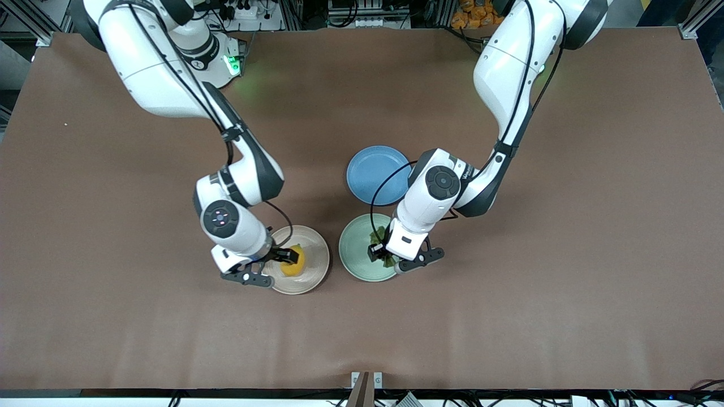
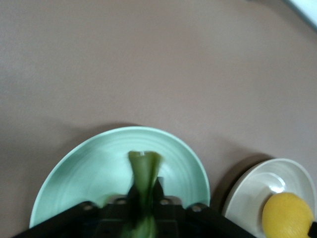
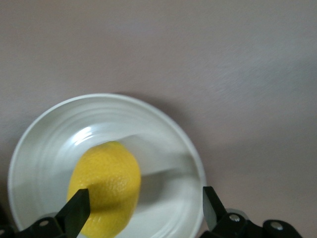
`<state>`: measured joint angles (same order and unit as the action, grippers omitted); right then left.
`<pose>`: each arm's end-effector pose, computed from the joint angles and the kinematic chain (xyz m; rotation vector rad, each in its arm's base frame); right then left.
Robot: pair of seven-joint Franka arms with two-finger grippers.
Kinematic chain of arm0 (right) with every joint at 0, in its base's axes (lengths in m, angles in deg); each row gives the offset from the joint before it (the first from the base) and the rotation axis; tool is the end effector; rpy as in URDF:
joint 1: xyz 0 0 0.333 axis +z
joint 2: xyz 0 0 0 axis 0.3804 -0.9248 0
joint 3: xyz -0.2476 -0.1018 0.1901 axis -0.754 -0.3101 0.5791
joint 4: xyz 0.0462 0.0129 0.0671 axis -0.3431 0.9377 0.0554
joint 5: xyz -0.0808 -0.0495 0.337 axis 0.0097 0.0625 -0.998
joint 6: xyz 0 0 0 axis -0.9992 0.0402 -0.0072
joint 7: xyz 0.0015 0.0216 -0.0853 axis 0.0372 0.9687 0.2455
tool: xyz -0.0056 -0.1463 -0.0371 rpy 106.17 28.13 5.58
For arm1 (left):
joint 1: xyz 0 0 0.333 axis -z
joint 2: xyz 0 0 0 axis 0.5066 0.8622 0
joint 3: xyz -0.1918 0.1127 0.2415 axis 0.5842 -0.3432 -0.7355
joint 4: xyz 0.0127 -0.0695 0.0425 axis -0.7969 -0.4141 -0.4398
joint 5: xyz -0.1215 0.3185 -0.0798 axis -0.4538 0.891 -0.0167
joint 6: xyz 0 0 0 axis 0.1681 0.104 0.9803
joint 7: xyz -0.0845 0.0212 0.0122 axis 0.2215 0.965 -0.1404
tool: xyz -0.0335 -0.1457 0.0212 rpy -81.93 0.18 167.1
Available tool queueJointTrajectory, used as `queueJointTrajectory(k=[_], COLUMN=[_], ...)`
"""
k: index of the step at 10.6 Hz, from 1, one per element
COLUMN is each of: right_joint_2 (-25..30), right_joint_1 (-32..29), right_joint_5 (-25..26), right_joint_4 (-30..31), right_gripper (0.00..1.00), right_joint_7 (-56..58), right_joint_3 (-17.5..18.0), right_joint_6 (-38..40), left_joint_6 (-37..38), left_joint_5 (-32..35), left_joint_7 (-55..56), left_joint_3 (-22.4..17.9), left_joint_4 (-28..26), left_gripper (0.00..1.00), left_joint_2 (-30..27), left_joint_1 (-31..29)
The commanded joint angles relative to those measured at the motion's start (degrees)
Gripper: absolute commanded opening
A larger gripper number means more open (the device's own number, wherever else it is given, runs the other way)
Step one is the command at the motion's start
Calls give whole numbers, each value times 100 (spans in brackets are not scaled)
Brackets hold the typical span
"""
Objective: Place lemon and lettuce in plates
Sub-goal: 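Release the lettuce onto the green plate while the right gripper releases the lemon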
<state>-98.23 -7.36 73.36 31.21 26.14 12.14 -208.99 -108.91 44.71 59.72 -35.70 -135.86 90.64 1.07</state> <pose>0.6519 0.2548 0.2274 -3.0911 0.2682 -0.0433 0.6181 -0.4352 0.2414 2.7086 0.5611 0.2364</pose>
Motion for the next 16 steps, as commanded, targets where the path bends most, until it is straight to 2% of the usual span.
queueJointTrajectory(k=[1, 4, 12, 14, 16], right_joint_2=[703, 1318, 2866, 3077, 3131], right_joint_1=[-566, -945, -1385, -1394, -1647], right_joint_5=[72, 45, 28, 28, 28], right_joint_4=[564, 520, 450, 362, 370], right_gripper=[100, 100, 100, 100, 100], right_joint_7=[1013, 1516, 1535, 1787, 2454], right_joint_3=[81, 90, 99, 72, 55], right_joint_6=[205, 733, 2085, 2726, 3044], left_joint_6=[-177, -177, -46, 549, 1016], left_joint_5=[-95, -104, -60, 289, 625], left_joint_7=[66, 145, 550, 436, -19], left_joint_3=[-90, -90, -90, -125, -108], left_joint_4=[151, 151, 151, 151, 151], left_gripper=[100, 100, 100, 100, 100], left_joint_2=[140, 106, -35, -105, -176], left_joint_1=[74, 66, 31, -30, -232])
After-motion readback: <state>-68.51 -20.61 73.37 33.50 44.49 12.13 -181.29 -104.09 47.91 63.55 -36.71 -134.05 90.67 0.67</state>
